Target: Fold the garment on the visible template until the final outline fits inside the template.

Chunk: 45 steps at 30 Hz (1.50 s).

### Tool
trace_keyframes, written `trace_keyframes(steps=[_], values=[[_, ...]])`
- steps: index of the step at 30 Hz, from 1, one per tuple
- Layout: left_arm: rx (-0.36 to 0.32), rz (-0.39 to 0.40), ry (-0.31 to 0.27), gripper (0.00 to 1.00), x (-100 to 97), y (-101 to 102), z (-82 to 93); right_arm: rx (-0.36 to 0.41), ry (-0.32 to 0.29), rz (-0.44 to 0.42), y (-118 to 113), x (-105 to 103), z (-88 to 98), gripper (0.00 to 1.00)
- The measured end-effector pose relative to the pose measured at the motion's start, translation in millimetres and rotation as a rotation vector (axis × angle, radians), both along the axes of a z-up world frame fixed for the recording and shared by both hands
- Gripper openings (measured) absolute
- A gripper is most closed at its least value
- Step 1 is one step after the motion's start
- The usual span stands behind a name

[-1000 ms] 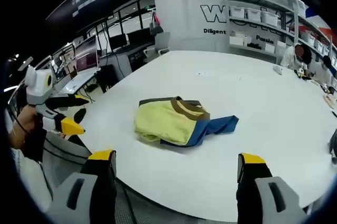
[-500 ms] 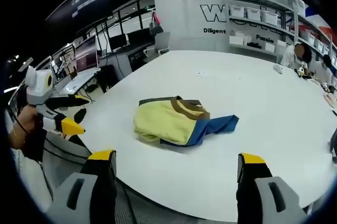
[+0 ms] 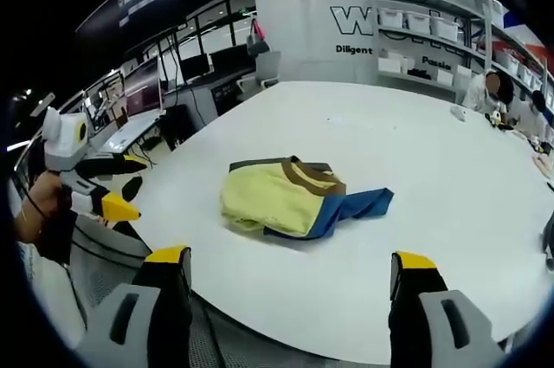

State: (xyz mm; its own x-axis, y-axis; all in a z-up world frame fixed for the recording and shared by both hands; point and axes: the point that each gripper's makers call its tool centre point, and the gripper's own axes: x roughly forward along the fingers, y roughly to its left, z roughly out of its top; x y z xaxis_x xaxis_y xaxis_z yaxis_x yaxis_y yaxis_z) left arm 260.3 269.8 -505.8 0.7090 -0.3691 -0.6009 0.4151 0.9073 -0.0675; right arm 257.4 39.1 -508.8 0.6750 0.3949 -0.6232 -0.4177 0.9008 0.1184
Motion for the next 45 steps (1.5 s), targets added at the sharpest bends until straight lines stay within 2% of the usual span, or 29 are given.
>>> trace_keyframes(steps=[34,45], values=[[0.004,0.015,0.003,0.95,7.1,8,-2.1,-0.007,0.009,-0.006,-3,4,-4.1,0.94],[0.011,0.025,0.006,0.94,26.9,14,-4.8,0.006,-0.003,-0.001,-5,29,-7.3,0.93]])
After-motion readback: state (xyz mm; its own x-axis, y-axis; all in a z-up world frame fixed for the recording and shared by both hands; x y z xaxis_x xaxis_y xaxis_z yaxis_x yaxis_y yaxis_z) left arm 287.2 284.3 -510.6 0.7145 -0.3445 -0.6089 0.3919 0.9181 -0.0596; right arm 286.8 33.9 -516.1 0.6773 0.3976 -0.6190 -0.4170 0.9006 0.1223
